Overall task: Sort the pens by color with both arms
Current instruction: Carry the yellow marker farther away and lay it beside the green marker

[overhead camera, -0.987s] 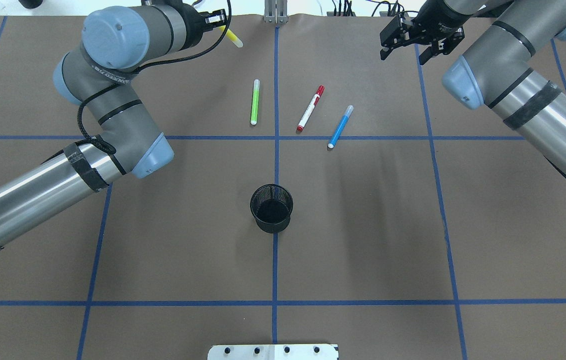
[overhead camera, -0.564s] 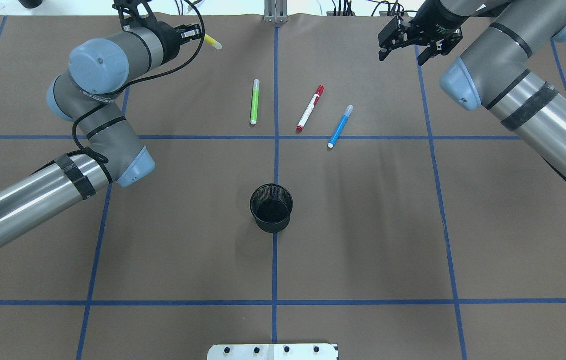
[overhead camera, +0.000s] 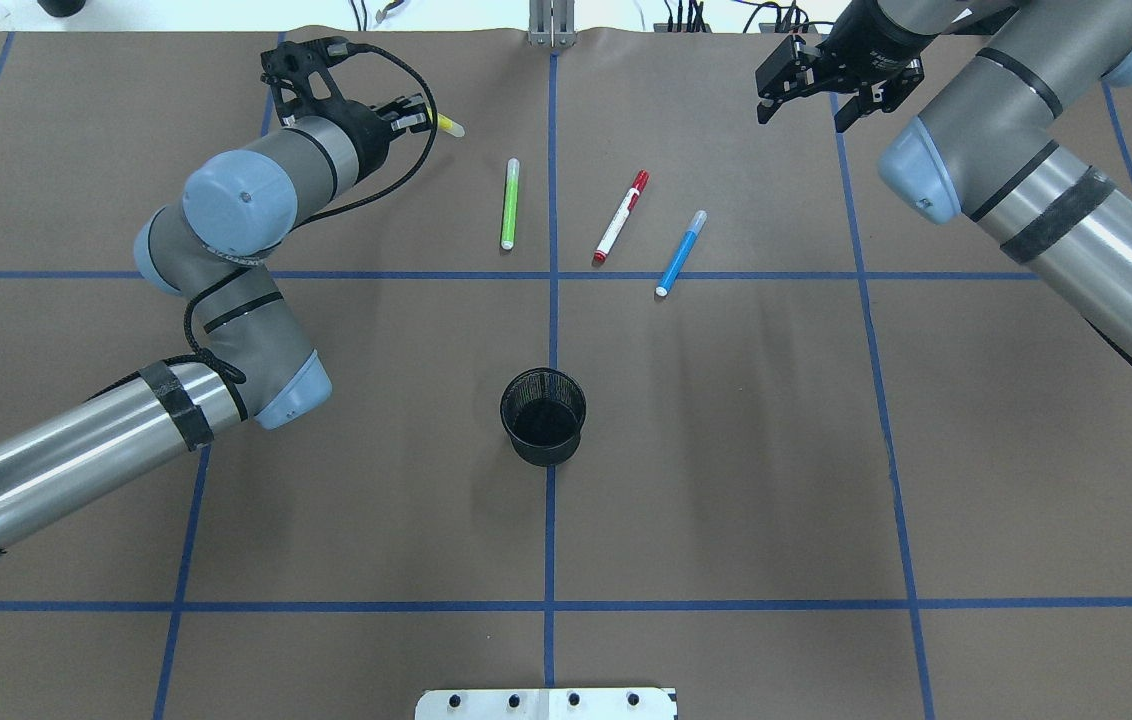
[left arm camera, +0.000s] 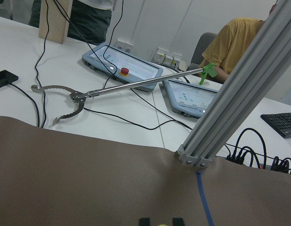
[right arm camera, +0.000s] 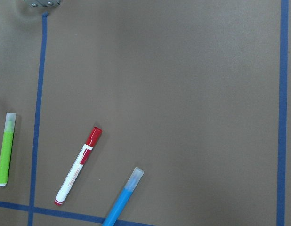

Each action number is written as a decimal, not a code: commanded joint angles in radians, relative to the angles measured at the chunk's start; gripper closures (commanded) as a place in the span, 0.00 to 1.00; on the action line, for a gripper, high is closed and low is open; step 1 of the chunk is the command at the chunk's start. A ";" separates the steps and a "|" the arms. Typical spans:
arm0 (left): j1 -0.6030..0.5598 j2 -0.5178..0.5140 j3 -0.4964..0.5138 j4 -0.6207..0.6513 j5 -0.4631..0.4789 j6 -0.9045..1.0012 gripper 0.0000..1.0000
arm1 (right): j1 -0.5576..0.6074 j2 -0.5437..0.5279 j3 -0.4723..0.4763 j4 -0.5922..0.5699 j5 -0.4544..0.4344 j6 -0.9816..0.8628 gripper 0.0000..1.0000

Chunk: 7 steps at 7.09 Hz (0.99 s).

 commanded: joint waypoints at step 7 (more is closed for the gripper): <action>0.033 0.008 -0.120 0.138 -0.107 0.001 0.01 | 0.000 -0.001 0.003 0.000 -0.002 0.002 0.01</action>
